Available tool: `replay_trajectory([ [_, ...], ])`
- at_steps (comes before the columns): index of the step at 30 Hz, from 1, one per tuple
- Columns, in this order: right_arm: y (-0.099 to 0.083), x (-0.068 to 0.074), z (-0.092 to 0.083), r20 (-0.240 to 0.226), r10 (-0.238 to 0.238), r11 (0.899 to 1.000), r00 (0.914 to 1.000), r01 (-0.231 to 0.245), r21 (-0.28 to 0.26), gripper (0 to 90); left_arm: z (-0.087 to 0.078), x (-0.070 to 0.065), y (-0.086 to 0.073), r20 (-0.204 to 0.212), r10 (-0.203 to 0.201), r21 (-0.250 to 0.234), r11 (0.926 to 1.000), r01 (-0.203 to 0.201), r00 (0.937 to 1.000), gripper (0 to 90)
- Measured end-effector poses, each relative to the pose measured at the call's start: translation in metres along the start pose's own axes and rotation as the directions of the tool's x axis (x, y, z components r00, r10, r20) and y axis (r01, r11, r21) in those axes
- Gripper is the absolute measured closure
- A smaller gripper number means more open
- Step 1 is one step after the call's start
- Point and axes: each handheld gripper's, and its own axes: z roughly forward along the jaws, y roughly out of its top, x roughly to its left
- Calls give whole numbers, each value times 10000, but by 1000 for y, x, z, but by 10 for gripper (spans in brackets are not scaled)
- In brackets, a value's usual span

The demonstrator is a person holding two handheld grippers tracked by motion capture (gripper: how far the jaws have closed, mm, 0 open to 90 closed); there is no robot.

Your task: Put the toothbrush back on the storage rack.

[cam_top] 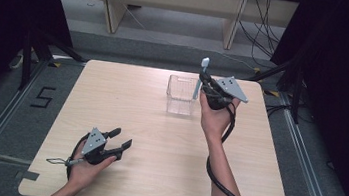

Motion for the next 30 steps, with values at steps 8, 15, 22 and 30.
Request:
replay_trajectory([
  [8,1,-5,6,153,36,10000,9999,-37,54,855,0,0,0,17,0,1,10000,0,10000,373],
  [15,-3,-7,11,244,137,9999,9996,-139,65,855,0,0,0,27,-12,-20,10000,12,10000,372],
  [22,-7,-8,15,288,121,9998,9995,-126,159,854,0,0,0,22,-49,11,10000,49,10000,371],
  [30,-12,-11,18,384,192,9992,9991,-205,350,854,0,0,0,39,-56,1,10000,56,10000,370],
])
